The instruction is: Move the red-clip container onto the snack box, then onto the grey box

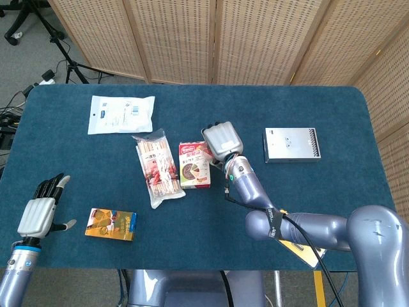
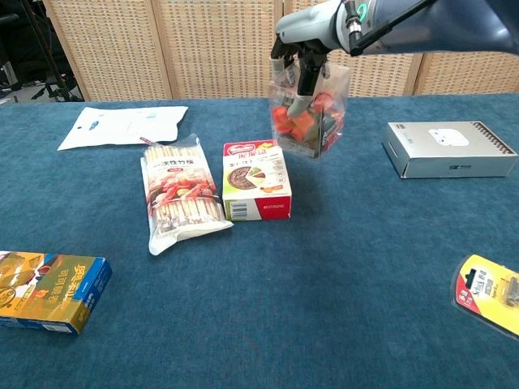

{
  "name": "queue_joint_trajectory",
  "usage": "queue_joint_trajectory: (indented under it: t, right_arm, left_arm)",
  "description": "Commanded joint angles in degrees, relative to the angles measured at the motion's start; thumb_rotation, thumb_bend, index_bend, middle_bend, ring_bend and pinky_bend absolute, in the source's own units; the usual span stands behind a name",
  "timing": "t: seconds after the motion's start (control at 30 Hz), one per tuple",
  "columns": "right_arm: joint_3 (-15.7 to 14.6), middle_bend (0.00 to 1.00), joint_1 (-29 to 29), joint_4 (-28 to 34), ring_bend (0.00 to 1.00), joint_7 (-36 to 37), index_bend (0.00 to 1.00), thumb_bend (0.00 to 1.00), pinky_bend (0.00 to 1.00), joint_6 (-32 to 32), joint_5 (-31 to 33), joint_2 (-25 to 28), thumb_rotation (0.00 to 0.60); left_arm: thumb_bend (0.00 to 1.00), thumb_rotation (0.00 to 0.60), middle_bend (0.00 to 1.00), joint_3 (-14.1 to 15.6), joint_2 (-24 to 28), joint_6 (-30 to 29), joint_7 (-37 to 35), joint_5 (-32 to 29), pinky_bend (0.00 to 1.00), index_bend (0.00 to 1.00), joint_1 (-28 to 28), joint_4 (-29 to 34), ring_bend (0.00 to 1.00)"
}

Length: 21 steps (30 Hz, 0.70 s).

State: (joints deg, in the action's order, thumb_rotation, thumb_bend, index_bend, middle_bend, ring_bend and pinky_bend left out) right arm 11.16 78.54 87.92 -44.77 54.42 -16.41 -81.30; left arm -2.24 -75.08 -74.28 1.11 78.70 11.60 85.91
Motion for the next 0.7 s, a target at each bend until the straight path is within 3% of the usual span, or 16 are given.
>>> queue_joint_trajectory:
  t: [0.03,0.4,0.7]
  right_arm:
    - [0.0,0.43,-0.7,0.0,0.36,0.1,0.66,0.31,0.49,0.1,0.1,1.1,0.6]
    - [-1.1,0.43,-4.7,-5.1,0.36,2.6,0.66,0.31,0.49,-3.4,-0.1,5.3,0.6]
    - [-2.2,0.43,-8.2,-16.3,0.36,7.0,0.66,0.31,0.49,-9.2,-3.3,3.6,0.6]
  left_arm:
    - [0.1,0.6,0.0,0.0,0.0,0.0,0.1,0.1,0.0,0.0,0.0,0.1,0.0]
    - [0.1,0.6,0.0,0.3,-0.3,-0.3,1.4,0.5,0.0,0.0,-0.2,0.3,0.0]
    - [0.1,0.6,0.0,0.5,-0.9,-0.3,3.2,0.7,0.0,0.0,-0.2,0.4,0.0]
